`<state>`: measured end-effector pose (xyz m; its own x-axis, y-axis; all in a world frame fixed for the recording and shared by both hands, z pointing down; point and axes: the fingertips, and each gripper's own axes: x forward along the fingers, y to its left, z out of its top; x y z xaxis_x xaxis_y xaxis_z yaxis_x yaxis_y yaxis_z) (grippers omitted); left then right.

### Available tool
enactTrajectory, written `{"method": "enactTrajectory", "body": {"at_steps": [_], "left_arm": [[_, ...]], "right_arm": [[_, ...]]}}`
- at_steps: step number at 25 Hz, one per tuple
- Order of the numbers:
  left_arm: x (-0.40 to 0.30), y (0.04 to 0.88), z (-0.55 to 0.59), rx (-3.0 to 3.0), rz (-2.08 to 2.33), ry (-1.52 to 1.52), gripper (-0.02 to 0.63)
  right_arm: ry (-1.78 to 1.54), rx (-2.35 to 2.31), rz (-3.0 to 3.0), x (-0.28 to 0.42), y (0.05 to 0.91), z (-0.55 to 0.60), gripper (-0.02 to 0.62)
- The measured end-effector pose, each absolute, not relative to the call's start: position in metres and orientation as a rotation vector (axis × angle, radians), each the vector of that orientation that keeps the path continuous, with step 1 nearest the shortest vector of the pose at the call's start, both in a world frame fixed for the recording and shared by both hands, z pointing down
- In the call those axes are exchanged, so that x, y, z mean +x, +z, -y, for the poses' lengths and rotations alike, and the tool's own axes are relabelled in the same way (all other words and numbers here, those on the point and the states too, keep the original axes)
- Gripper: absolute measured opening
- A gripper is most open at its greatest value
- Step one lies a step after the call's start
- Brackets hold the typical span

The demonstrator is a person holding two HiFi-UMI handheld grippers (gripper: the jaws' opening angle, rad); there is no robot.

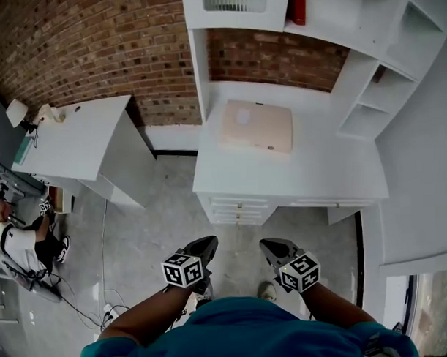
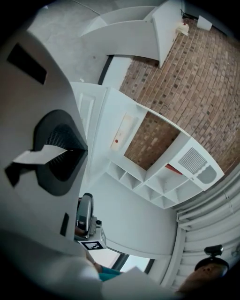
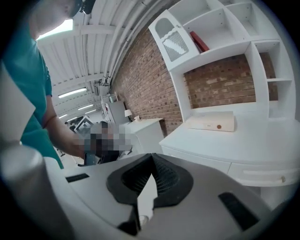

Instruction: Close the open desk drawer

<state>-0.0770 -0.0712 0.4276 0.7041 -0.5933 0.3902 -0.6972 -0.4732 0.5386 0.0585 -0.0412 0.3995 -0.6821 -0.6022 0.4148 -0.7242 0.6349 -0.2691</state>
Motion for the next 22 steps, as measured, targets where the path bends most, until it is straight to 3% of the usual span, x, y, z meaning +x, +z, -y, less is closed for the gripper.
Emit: {"method": "enactTrajectory", "body": {"at_steps": [22], "left_arm": [[-0.068,0.189,0.076,2.602,0.965,-0.128,0.014]], "right_arm": [[0.292,1.219,2.733,0.096,0.188,0.068,0.021]]}}
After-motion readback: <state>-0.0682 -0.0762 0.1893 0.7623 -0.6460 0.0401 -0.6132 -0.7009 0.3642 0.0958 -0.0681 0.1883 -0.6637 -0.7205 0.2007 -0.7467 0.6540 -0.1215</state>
